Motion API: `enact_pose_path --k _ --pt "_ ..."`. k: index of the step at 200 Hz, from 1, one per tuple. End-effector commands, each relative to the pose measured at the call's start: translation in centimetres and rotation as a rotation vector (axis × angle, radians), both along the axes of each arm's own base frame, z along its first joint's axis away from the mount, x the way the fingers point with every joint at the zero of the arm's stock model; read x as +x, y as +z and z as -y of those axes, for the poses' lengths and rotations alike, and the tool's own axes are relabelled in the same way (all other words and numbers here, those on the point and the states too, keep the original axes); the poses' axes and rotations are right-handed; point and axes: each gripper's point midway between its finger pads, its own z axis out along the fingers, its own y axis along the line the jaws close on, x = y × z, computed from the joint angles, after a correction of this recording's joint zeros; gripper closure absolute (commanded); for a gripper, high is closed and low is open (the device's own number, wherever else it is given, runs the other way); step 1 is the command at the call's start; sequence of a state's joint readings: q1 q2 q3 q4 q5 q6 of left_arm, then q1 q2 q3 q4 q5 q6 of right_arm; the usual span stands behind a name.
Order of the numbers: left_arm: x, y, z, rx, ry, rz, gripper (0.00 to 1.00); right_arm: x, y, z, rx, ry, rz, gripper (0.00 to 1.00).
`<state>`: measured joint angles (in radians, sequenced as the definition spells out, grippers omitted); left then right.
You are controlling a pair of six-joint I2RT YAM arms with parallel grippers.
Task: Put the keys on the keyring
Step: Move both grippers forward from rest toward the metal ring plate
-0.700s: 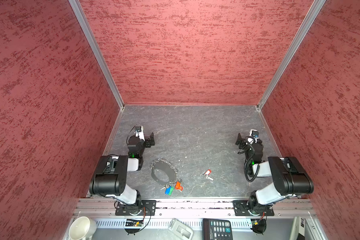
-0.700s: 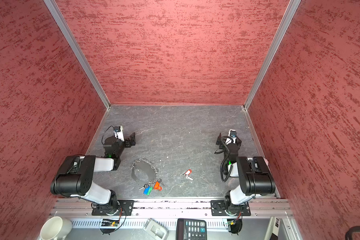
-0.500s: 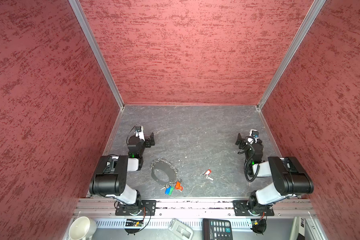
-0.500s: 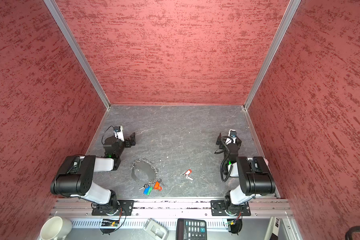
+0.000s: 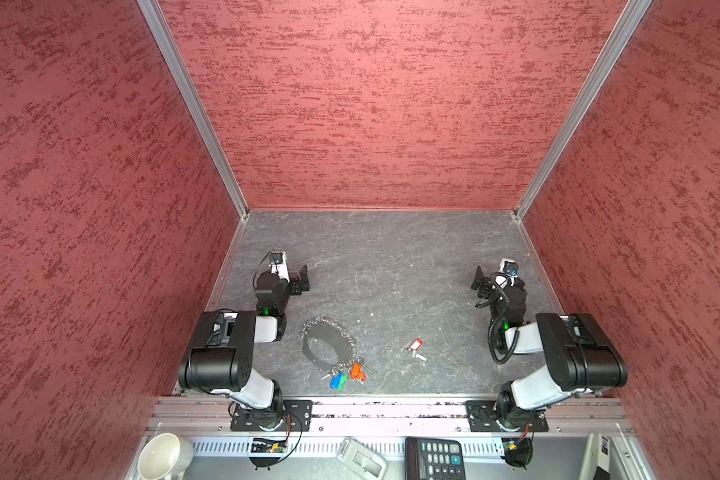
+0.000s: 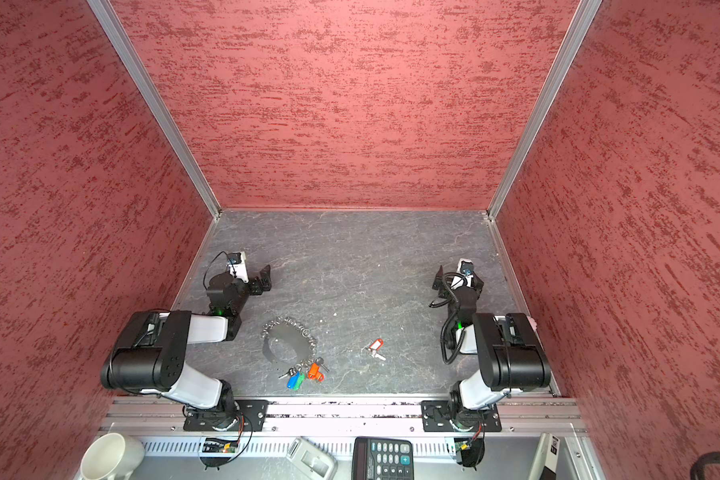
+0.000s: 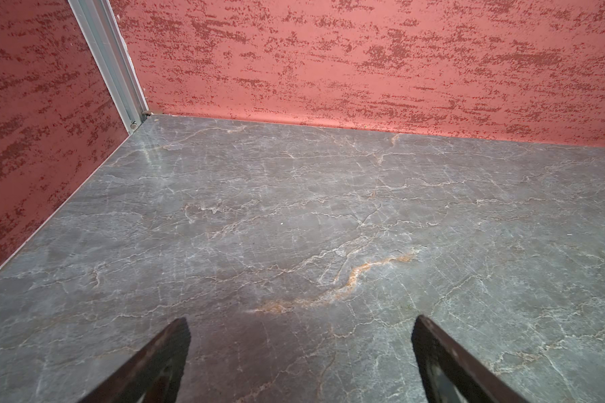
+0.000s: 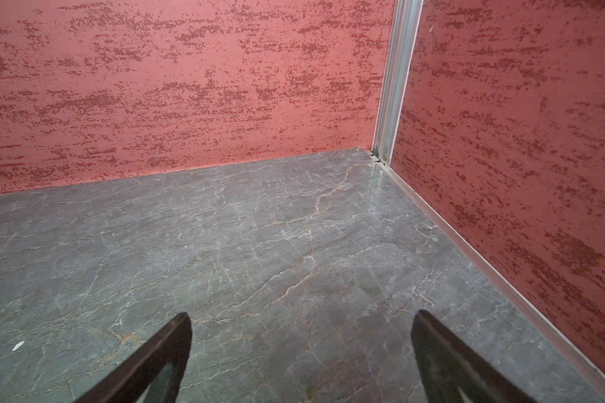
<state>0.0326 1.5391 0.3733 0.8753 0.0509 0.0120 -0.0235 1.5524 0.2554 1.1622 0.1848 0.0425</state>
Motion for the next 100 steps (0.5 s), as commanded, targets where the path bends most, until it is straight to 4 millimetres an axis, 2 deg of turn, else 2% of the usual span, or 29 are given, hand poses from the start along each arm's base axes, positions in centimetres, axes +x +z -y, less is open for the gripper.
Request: enact_pose_path --k 1,27,51,69,78,100 --pt "0.3 0.8 0.1 -0.002 -0.005 0.025 0.00 0.3 1.1 0.6 0.010 -0.030 0.041 0.01" --pt "0.3 0.7 0.0 -0.001 -0.003 0.024 0.00 0.1 1.4 0.3 0.003 -0.014 0.054 0.01" --pt "0.3 2.4 0.7 0.024 -0.020 0.014 0.00 -1.3 2.3 -0.7 -0.017 0.044 0.116 0.01" --pt "0.1 5.0 1.6 0.063 -0.028 0.011 0.00 -2.4 3.4 -1.5 -0.036 0.091 0.150 0.01" --pt "-0.2 6.3 2.2 0.070 -0.030 0.019 0.00 -2.9 4.7 -1.7 -0.040 0.098 0.168 0.01" --pt "-1.1 10.1 3.6 0.017 -0.038 0.056 0.00 -2.7 6.5 -1.8 0.023 0.097 0.126 0.01"
